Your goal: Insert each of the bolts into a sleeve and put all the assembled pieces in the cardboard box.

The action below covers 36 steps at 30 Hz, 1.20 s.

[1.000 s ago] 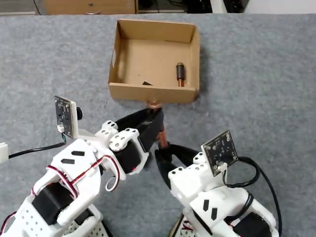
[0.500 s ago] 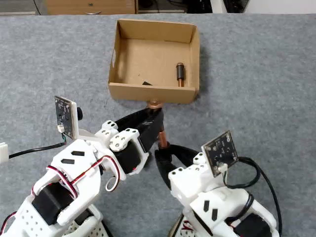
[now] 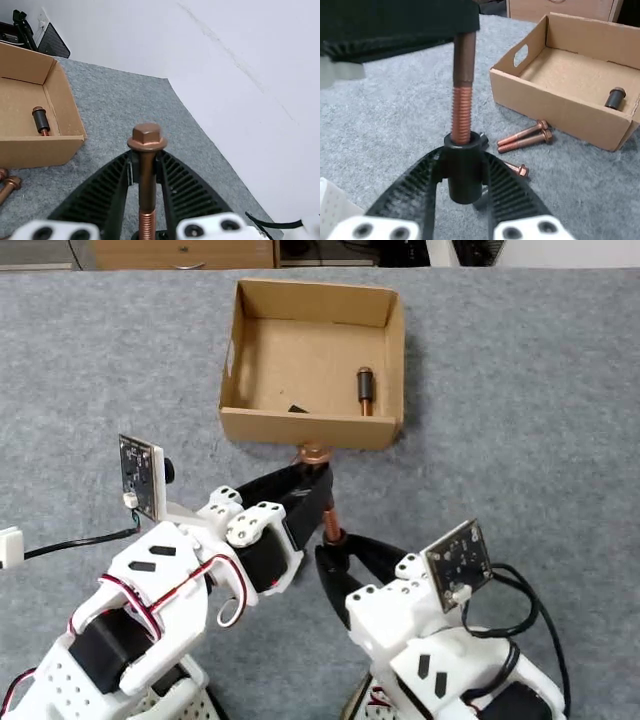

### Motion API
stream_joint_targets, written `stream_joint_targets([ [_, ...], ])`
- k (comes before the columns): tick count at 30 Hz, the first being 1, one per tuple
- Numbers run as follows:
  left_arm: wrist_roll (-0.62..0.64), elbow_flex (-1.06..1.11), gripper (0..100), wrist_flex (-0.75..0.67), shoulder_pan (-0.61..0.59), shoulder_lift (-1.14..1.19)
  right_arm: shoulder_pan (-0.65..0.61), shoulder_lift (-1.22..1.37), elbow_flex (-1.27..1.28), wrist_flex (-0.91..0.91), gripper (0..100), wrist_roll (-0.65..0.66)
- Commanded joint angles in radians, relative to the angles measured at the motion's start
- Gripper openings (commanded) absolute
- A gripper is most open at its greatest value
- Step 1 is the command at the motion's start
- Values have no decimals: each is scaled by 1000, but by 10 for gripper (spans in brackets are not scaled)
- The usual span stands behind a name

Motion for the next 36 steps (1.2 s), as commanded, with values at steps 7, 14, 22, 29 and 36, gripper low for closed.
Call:
stream_joint_targets([
  [7,12,-77,18,74,87,-16,-2,-10,4,-41,2,-6],
  [14,28,-112,18,144,104,-16,-2,-12,-1,-40,2,-6],
  [22,32,-112,18,193,110,-16,-1,-19,-2,-34,2,-6],
  [29,34,-133,18,229,155,-16,1,-21,-13,-32,2,-5],
  [36,28,-210,18,350,207,-13,-1,-21,-18,-32,2,17],
])
